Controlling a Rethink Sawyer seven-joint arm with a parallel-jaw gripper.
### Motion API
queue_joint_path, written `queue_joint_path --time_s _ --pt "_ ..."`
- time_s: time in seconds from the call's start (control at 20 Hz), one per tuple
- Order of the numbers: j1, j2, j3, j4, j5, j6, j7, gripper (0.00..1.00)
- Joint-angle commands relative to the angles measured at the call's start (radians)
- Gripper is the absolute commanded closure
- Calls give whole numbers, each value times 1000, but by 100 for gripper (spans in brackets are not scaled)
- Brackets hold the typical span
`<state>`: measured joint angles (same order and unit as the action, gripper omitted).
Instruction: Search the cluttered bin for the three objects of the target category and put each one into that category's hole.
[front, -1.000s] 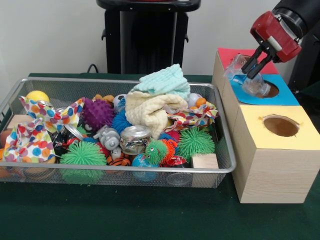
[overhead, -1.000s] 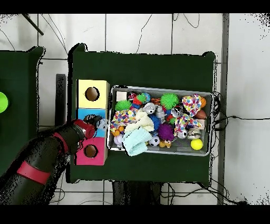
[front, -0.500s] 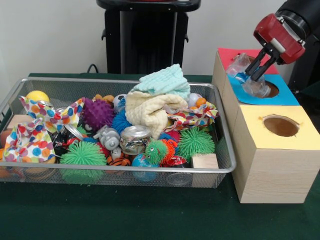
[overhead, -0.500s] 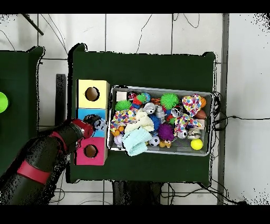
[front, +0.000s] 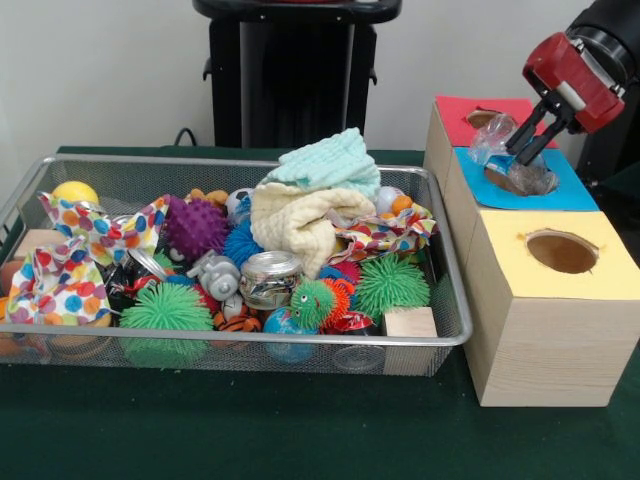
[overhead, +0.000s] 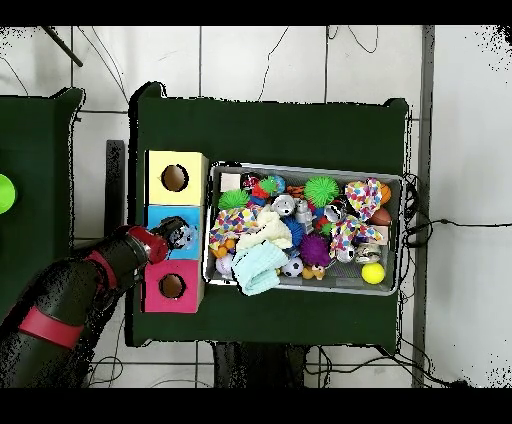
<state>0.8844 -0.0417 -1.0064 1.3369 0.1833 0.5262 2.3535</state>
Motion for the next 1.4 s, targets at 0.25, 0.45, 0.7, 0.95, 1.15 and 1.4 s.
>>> queue_joint_path --time_s 0.25,0.45,0.7,0.95,1.15,1.4 --pt "5 68 62 -84 90 137 268 100" --pt "1 64 67 -74 98 117 256 100" --pt "-2 62 66 -64 100 94 241 100" --pt "-4 56 72 -51 110 74 244 0" --pt "-16 42 88 -43 114 64 227 0" --pt "-58 -19 161 28 135 -49 209 0"
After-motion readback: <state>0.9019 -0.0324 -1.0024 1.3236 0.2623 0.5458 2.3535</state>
